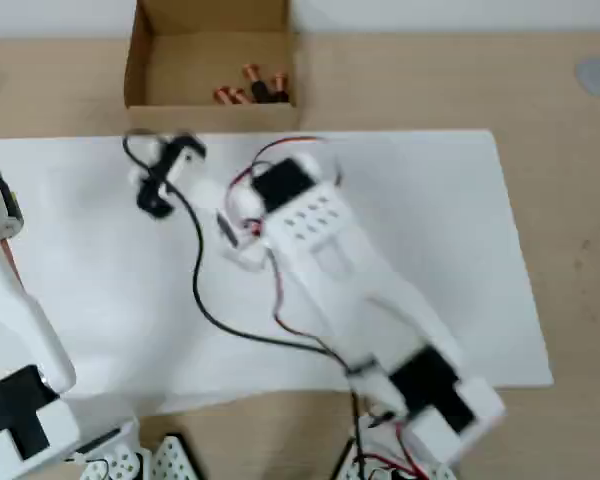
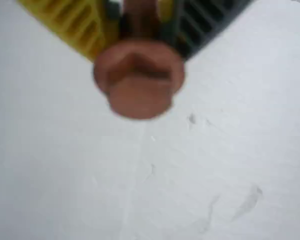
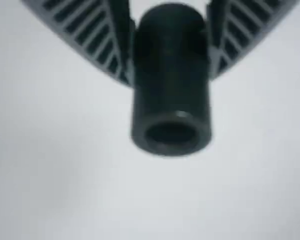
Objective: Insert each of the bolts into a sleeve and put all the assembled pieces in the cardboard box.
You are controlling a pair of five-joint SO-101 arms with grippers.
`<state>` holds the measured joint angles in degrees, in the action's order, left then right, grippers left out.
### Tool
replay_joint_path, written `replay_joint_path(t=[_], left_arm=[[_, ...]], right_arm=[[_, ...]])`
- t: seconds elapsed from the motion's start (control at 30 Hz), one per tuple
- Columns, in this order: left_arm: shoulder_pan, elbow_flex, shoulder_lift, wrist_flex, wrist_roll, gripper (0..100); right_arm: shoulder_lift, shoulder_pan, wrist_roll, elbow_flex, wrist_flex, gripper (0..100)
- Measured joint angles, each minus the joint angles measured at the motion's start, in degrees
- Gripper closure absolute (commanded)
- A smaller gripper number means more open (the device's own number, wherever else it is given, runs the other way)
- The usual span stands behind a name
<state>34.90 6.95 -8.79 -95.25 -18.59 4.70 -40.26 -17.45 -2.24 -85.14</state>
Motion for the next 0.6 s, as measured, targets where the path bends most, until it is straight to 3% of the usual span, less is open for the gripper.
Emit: replay_joint_path(t=[0.27,0.6], left_arm=[[-1.3,-1.4,-8.7,-0.4,1.4,99],[-15.4,-9.3,-19.2,-2.3,7.3,99]], right_arm=[[17.9,-0.1,4.1,0.5,-0.8,98.7],[44.8,-0.1,7.9,16.0,0.3,98.7]])
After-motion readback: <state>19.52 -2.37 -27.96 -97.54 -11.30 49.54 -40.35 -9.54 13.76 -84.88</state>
